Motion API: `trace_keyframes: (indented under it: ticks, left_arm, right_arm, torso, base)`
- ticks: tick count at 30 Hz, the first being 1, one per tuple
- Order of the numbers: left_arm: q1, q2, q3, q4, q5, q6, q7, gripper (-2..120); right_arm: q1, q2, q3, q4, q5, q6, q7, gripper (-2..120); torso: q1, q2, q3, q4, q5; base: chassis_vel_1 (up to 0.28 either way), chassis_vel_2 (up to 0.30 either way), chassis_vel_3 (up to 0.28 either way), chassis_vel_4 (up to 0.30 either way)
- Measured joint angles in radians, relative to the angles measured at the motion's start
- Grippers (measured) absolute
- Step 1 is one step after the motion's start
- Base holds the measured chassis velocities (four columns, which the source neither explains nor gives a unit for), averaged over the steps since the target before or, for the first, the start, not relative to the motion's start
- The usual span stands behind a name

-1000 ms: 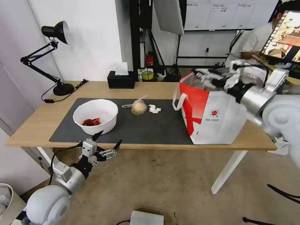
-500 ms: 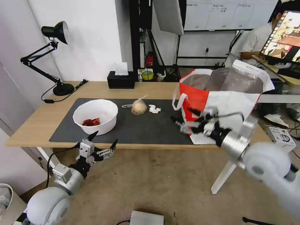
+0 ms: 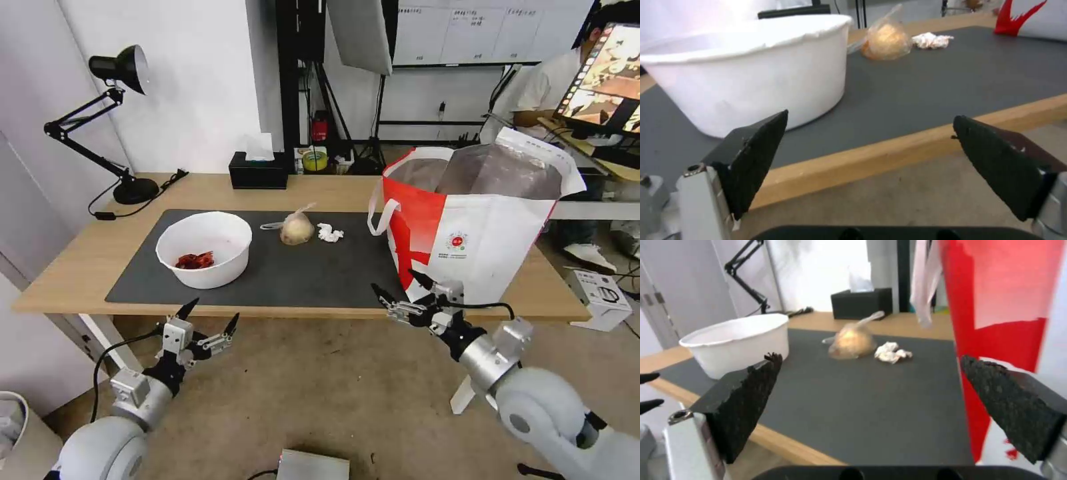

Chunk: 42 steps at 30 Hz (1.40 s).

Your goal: Pick up the trash from the table and place it into the takeout bag.

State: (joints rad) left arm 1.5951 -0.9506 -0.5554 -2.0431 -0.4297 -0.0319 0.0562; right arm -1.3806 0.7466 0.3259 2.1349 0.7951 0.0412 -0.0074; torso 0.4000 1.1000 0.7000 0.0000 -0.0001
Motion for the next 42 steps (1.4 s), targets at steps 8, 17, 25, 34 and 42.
trace_keyframes:
  ticks: [8, 17, 25, 34, 42]
  left_arm:
    - [0.001, -0.015, 0.009, 0.021, -0.008, -0.002, -0.014, 100]
    - [0.008, -0.034, 0.007, 0.023, -0.076, -0.005, -0.042, 100]
    - [-0.001, -0.04, 0.014, 0.025, -0.096, -0.001, -0.055, 100]
    - [-0.001, -0.042, 0.015, 0.023, -0.097, 0.0, -0.056, 100]
    - [-0.006, -0.031, 0.014, 0.019, -0.098, 0.001, -0.056, 100]
  right_arm:
    - [-0.068, 0.052, 0.004, -0.045, -0.087, 0.1, -0.025, 100]
    - [-0.129, 0.117, -0.005, -0.09, -0.134, 0.173, -0.043, 100]
    - [-0.149, 0.134, -0.012, -0.11, -0.142, 0.199, -0.052, 100]
    - [-0.135, 0.139, -0.019, -0.113, -0.138, 0.2, -0.052, 100]
    - [-0.116, 0.134, -0.027, -0.118, -0.136, 0.197, -0.052, 100]
  torso:
    - [0.0, 0.0, 0.0, 0.0, 0.0]
    - [0.0, 0.0, 0.0, 0.0, 0.0001]
    - [0.0, 0.0, 0.0, 0.0, 0.0]
    - [0.0, 0.0, 0.0, 0.0001, 0.0]
    - [0.0, 0.0, 0.0, 0.0, 0.0]
  base:
    - [0.0, 0.0, 0.0, 0.0]
    - [0.0, 0.0, 0.0, 0.0]
    - [0.0, 0.0, 0.0, 0.0]
    - [0.0, 0.0, 0.0, 0.0]
    - [0.0, 0.0, 0.0, 0.0]
